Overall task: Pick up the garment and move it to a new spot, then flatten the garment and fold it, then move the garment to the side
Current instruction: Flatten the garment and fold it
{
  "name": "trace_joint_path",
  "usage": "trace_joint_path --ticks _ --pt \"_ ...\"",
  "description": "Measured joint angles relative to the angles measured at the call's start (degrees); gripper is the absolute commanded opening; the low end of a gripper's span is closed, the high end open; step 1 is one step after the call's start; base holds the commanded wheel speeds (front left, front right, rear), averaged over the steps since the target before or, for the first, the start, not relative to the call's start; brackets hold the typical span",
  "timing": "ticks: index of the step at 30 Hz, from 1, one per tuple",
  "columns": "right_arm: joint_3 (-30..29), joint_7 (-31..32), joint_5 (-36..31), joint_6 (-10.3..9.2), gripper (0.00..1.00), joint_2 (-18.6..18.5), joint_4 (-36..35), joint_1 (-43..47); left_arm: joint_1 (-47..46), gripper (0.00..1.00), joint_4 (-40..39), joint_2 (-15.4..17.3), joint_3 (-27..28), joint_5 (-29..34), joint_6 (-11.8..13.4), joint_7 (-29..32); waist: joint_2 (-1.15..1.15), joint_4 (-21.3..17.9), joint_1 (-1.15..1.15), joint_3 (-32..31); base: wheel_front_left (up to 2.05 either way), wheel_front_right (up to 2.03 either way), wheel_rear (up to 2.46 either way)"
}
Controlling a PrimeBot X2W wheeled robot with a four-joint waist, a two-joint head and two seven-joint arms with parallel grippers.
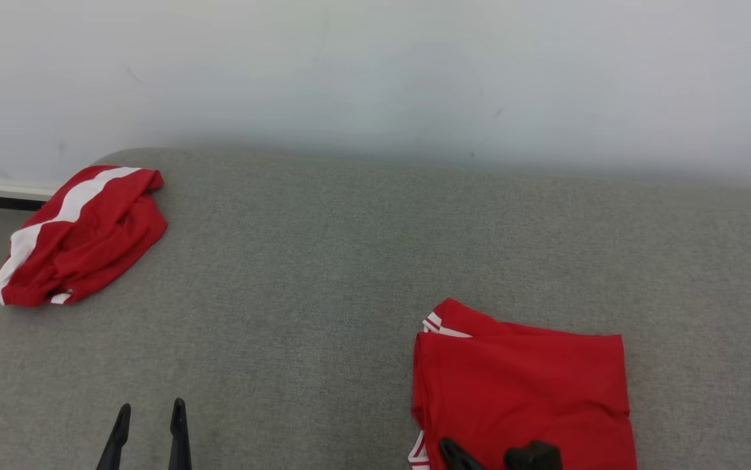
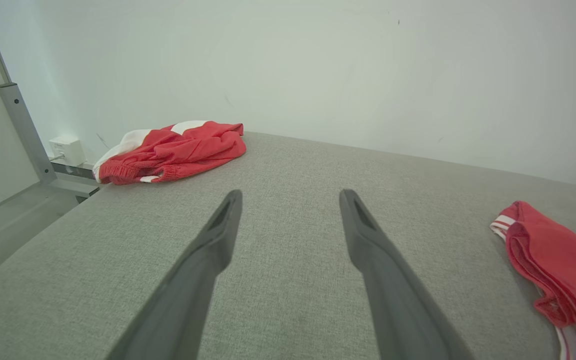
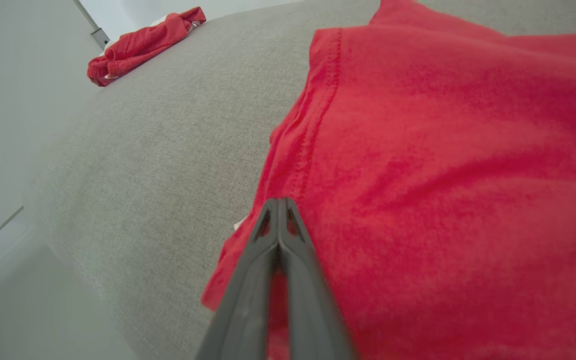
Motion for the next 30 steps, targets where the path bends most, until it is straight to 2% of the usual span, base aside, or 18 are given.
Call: trace_joint_path --ticks 3,6,11,16,23,24,26,27,28,30 --pt "-0.86 0.01 0.44 0.00 0.00 0.09 -1.94 -0.86 -0.01 1.00 -0.01 -0.02 0.10 -0.08 0.00 0.00 0.00 -0.59 0.00 -0.03 0.00 0.00 0.00" --pt "-4.30 0.01 0.11 0.00 0.00 -0.26 -5.63 -1.76 -0.03 1.00 -0.22 0.03 0.42 -0.08 0.00 -0.01 0.00 -1.54 0.00 -0.07 0.00 0.00 0.00" --pt "-12.29 0.01 -2.32 0.00 0.00 -3.67 -12.71 -1.64 -0.05 1.00 -0.75 0.02 0.90 -0.02 0.00 -0.01 0.00 -3.60 0.00 -0.10 0.00 0.00 0.00" --pt "-18.93 0.00 -4.91 0.00 0.00 -5.72 -18.47 0.98 -0.24 1.00 -0.93 -0.08 1.14 0.26 0.00 -0.01 0.00 -5.71 0.00 -0.21 0.00 0.00 0.00" --pt "-25.08 0.00 -6.73 0.00 0.00 -5.70 -24.61 6.37 -0.23 1.00 -1.60 -0.32 2.47 0.34 0.00 0.00 0.00 -7.90 0.00 -0.94 0.00 0.00 0.00" --pt "-25.38 0.00 -7.15 0.00 0.11 -5.63 -25.20 7.25 -0.23 1.00 -1.90 -0.32 2.72 0.15 0.00 0.00 0.00 -8.09 0.00 -1.12 0.00 0.00 0.00" --pt "-25.76 0.00 -7.77 0.00 0.49 -5.43 -25.95 8.68 -0.11 1.00 -2.34 -0.34 3.11 0.20 0.00 0.00 0.00 -8.46 0.00 -1.51 0.00 0.00 0.00" --pt "-26.29 0.00 -8.15 0.00 0.82 -5.14 -26.55 9.92 0.26 1.00 -2.59 -0.37 3.57 0.30 0.00 0.00 0.00 -8.77 0.00 -1.90 0.00 0.00 0.00" --pt "-26.29 0.00 -8.15 0.00 1.00 -5.14 -26.55 9.92 0.26 1.00 -2.59 -0.37 3.57 0.30 0.00 0.00 0.00 -8.77 0.00 -1.90 0.00 0.00 0.00" --pt "-26.88 0.00 -8.71 0.00 1.00 -4.95 -27.47 11.10 1.02 1.00 -2.32 -0.20 3.88 0.98 0.00 0.00 0.00 -9.09 0.00 -2.47 0.00 0.00 0.00"
